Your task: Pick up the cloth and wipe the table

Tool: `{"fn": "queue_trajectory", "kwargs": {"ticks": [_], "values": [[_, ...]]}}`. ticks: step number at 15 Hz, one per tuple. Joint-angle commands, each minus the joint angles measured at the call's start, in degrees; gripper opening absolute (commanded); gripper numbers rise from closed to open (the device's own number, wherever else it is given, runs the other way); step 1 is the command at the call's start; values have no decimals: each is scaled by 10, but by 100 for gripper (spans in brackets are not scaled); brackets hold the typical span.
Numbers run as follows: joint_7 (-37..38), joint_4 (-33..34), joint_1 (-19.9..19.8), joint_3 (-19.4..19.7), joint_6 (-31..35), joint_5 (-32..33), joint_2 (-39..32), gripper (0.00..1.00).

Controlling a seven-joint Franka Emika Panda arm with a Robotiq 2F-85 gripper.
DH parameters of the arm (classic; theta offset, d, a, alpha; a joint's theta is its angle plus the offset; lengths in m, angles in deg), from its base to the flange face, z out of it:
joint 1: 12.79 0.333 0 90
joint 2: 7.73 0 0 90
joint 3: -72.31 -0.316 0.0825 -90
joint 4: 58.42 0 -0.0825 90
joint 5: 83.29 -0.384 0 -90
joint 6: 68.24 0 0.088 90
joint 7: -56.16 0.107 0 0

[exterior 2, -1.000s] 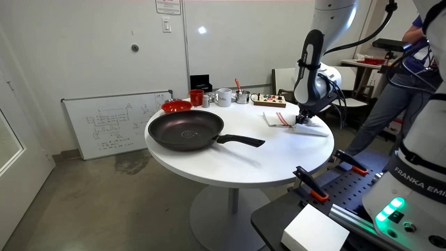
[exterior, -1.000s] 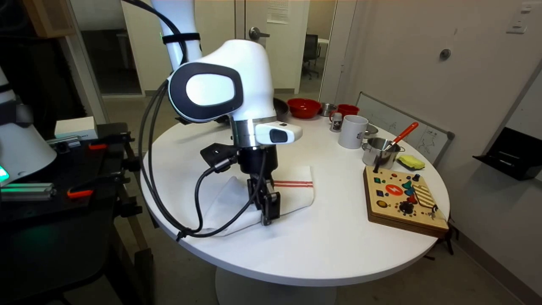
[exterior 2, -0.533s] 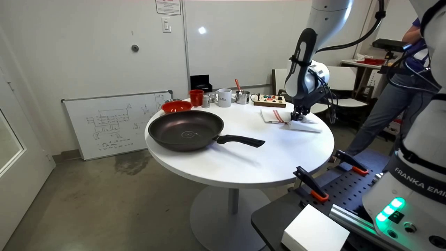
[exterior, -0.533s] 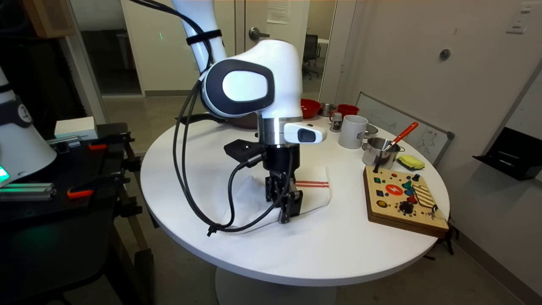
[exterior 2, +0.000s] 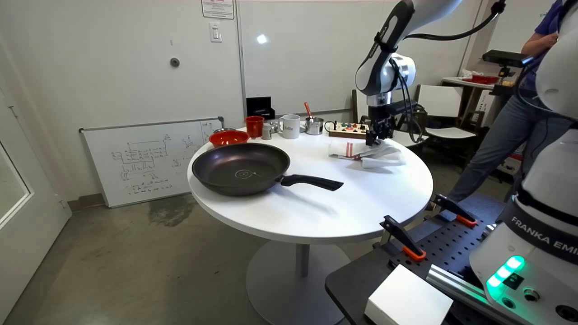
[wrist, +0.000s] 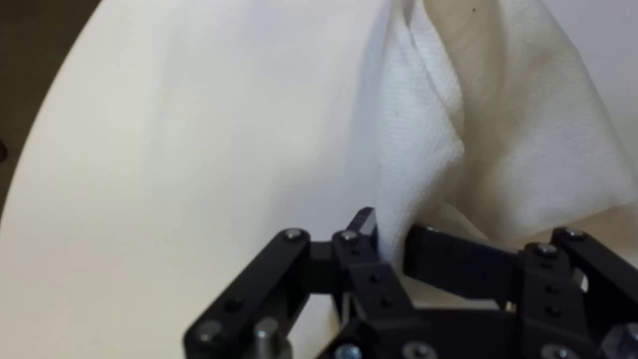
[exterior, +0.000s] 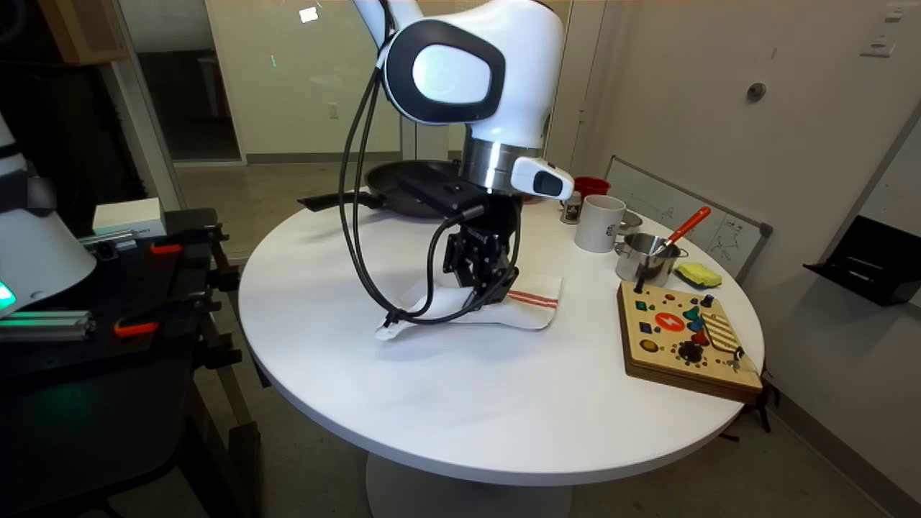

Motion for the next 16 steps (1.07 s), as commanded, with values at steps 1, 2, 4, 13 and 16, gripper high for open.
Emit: {"fn": "queue_trajectory", "kwargs": {"ticks": [1,2,4,13,16], "values": [[-51,-11,-4,-28,-42,-27,23,4],[-58,-16,0,-33,-45,-29,25,5],[-63,-22,3,-41,-44,-31,23,5],[-105,-57,11,-96,-39,-66,29,5],[-115,-61,23,-120,-46,-80,31,5]]}}
